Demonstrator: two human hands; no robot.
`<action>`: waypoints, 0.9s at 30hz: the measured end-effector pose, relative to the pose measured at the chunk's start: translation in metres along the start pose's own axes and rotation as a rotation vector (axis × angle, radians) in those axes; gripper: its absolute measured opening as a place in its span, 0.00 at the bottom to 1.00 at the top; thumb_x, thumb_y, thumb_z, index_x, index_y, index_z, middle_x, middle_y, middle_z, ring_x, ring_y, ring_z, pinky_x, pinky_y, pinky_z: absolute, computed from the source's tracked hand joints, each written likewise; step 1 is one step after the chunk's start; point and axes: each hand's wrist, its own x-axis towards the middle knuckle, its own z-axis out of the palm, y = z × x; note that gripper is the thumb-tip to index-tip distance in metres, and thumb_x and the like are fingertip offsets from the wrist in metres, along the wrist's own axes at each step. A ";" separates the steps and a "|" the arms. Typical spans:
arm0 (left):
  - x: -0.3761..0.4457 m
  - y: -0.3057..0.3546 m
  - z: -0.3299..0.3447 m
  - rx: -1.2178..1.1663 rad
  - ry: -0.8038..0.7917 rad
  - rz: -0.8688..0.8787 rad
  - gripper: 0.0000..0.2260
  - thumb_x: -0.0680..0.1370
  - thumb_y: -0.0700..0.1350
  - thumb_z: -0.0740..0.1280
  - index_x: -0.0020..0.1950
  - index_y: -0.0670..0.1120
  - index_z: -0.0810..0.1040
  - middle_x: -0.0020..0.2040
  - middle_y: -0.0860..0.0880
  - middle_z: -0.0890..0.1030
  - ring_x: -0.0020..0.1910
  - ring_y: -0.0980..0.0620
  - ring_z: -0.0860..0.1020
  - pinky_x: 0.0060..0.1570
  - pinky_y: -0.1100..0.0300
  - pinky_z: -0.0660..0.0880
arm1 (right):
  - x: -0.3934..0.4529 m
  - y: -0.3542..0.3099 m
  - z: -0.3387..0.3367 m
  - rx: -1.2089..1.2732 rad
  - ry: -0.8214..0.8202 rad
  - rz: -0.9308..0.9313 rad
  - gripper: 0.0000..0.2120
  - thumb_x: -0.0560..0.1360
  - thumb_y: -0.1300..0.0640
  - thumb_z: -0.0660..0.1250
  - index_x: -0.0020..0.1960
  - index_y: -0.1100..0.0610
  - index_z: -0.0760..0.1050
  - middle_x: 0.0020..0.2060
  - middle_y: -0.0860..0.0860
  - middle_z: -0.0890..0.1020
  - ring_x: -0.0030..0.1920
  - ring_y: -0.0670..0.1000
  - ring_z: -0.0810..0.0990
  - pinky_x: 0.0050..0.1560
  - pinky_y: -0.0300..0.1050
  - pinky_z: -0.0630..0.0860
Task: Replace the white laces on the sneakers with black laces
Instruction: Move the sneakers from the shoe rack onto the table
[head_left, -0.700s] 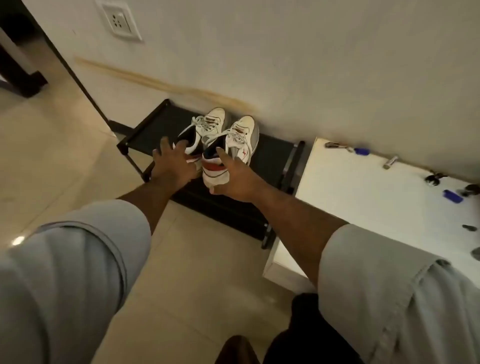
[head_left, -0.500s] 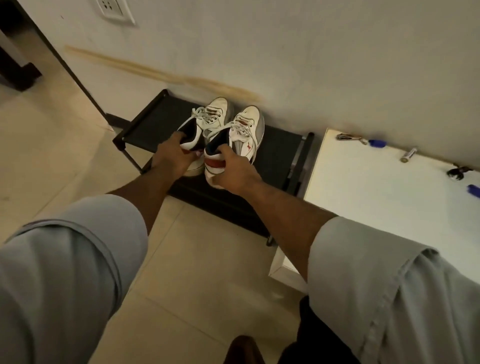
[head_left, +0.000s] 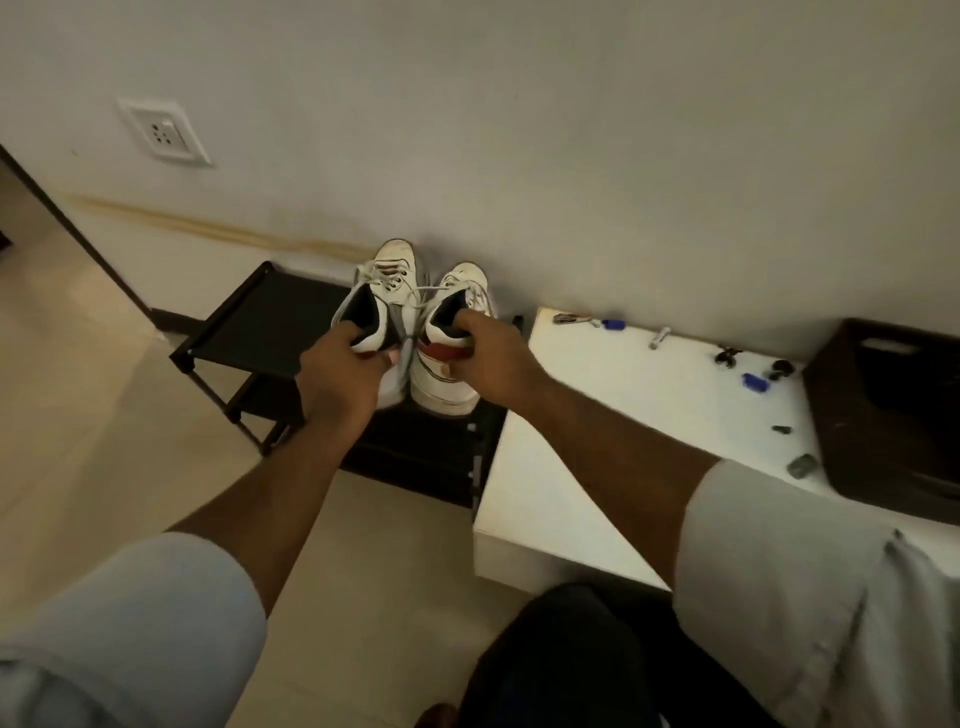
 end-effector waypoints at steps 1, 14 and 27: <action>-0.017 0.015 0.000 -0.021 -0.021 0.027 0.15 0.73 0.47 0.74 0.59 0.46 0.80 0.54 0.48 0.82 0.53 0.50 0.79 0.52 0.54 0.75 | -0.020 0.001 -0.019 -0.012 0.018 0.010 0.18 0.72 0.60 0.72 0.60 0.57 0.74 0.55 0.53 0.80 0.54 0.52 0.77 0.49 0.43 0.72; -0.230 0.115 0.095 -0.009 -0.299 0.137 0.12 0.72 0.55 0.72 0.54 0.52 0.80 0.48 0.49 0.84 0.50 0.44 0.80 0.43 0.58 0.73 | -0.244 0.099 -0.131 -0.194 0.114 0.316 0.12 0.71 0.58 0.73 0.49 0.51 0.72 0.46 0.51 0.79 0.46 0.52 0.76 0.43 0.40 0.66; -0.247 0.107 0.136 0.140 -0.627 0.160 0.17 0.74 0.51 0.71 0.61 0.49 0.80 0.61 0.47 0.78 0.58 0.44 0.77 0.52 0.59 0.72 | -0.271 0.148 -0.121 -0.126 0.161 0.488 0.15 0.69 0.54 0.75 0.48 0.53 0.70 0.47 0.53 0.80 0.44 0.54 0.74 0.42 0.41 0.67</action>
